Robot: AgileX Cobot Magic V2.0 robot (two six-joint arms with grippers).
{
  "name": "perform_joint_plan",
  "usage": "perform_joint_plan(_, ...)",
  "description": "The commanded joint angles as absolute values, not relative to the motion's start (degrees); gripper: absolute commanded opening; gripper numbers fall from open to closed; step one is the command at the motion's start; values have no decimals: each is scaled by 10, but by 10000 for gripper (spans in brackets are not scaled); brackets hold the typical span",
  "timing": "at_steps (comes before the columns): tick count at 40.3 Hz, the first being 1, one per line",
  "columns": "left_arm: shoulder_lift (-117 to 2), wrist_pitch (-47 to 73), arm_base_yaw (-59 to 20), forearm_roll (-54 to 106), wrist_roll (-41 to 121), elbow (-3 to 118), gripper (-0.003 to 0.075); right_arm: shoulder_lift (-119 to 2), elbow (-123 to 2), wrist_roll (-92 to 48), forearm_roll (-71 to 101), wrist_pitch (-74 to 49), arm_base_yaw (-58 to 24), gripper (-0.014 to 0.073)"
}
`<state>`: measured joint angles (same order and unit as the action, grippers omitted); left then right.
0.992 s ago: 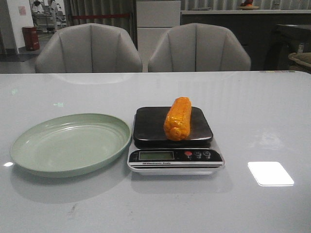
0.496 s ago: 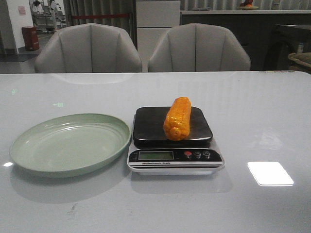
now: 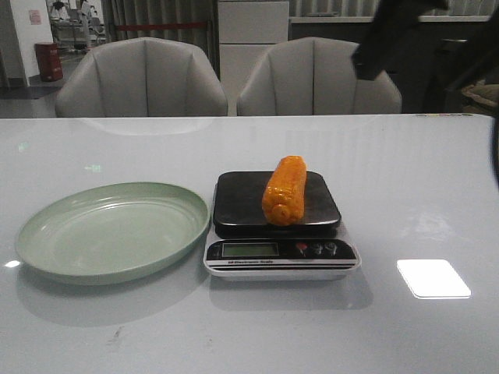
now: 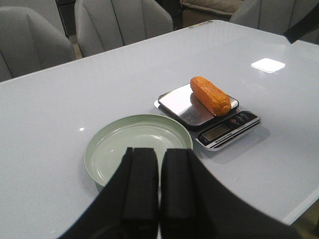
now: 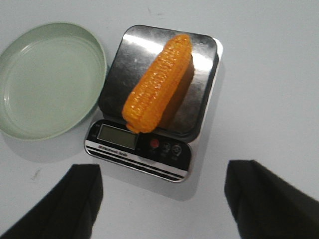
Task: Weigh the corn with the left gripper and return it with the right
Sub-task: 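Lower the right gripper over the corn on the scale and close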
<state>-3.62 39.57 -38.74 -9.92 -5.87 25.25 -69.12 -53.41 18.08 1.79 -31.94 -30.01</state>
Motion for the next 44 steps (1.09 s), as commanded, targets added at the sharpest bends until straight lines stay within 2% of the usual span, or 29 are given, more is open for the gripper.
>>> perform_joint_plan(1, -45, 350, -387, -102, -59, 266, 130, -735, -597, 215, 5, -301, -319, 608)
perform_joint_plan(12, -37, 350, -387, -102, -59, 266, 130, -884, -751, 398, -154, -418, -372, 608)
perform_joint_plan(19, -37, 350, -387, -102, -59, 266, 130, -959, -827, 470, -161, -465, -378, 608)
perform_joint_plan(40, -37, 350, -387, -102, -59, 266, 130, -1079, -872, 489, -106, -503, -369, 605)
perform_joint_plan(44, -37, 350, -387, -102, -59, 266, 130, -1089, -872, 489, -106, -509, -365, 558)
